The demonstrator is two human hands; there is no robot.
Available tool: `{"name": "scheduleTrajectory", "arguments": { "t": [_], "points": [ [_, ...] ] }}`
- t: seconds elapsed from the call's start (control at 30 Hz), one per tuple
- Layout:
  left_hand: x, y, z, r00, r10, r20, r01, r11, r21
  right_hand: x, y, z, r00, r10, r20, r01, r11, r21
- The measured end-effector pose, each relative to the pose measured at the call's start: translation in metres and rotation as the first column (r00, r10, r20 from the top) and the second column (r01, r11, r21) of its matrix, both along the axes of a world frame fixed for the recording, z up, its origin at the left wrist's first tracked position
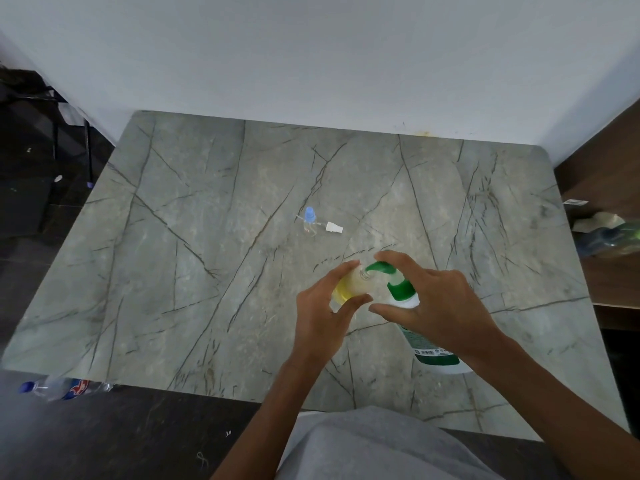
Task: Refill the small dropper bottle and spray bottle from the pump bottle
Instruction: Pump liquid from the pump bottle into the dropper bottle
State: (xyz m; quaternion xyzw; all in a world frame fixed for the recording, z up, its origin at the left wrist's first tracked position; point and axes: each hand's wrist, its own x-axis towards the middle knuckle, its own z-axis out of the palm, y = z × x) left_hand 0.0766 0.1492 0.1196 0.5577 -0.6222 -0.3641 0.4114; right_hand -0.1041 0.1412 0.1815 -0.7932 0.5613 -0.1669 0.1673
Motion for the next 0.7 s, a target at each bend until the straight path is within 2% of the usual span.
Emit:
{"name": "scheduleTrajectory", "arguments": {
  "t": [0.5,0.7],
  "points": [
    [-0.0002,0.0038,-0.0023,1.0,0.004,0.028,-0.004,1.0,-0.008,-0.0018,0.0016,-0.0011,0.998,0.018,0.058,-0.017,0.999,-0.028],
    [0.0001,0.0064,-0.0043,0.999,0.012,0.043,-0.013,1.0,0.01,-0.0016,0.0029,0.0002,0.999,0.029,-0.034,-0.03,0.999,-0.024]
  ]
}}
